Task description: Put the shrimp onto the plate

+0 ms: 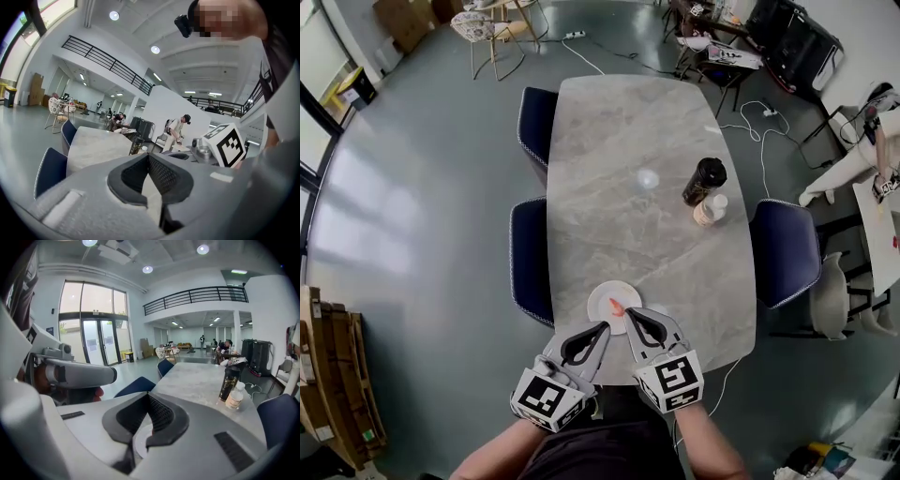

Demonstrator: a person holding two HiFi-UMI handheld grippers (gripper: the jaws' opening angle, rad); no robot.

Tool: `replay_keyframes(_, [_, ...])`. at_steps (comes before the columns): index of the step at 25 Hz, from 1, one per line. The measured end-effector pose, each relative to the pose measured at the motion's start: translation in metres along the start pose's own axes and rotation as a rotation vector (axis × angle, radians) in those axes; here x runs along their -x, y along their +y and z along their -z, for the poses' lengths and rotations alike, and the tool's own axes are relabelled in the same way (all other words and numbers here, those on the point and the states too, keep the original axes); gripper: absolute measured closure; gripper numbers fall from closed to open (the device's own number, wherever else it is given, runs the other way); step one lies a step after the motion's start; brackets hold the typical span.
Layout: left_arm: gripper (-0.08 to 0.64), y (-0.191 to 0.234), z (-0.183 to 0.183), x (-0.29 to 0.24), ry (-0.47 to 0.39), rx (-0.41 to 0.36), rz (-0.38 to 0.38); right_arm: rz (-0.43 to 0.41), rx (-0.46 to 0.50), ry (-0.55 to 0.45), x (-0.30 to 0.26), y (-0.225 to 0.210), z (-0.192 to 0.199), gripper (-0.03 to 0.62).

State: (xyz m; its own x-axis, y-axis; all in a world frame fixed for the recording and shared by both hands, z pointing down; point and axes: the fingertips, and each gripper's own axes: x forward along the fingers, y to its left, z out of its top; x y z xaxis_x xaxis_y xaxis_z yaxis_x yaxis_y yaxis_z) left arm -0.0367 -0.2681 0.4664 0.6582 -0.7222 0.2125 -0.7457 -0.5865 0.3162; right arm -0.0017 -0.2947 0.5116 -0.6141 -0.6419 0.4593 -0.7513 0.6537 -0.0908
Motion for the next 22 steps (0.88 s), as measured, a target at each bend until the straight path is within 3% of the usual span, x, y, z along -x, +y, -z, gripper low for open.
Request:
replay_keyframes(5, [0.552, -0.027, -0.033, 0.020, -0.038, -0.005, 0.031, -0.008, -0.090, -0.124, 0.035, 0.015, -0.041, 0.589])
replay_keyframes(22, [0.552, -0.081, -0.097, 0.064, -0.124, -0.048, 0.113, 0.042, -0.102, -0.382, 0.120, 0.047, -0.131, 0.591])
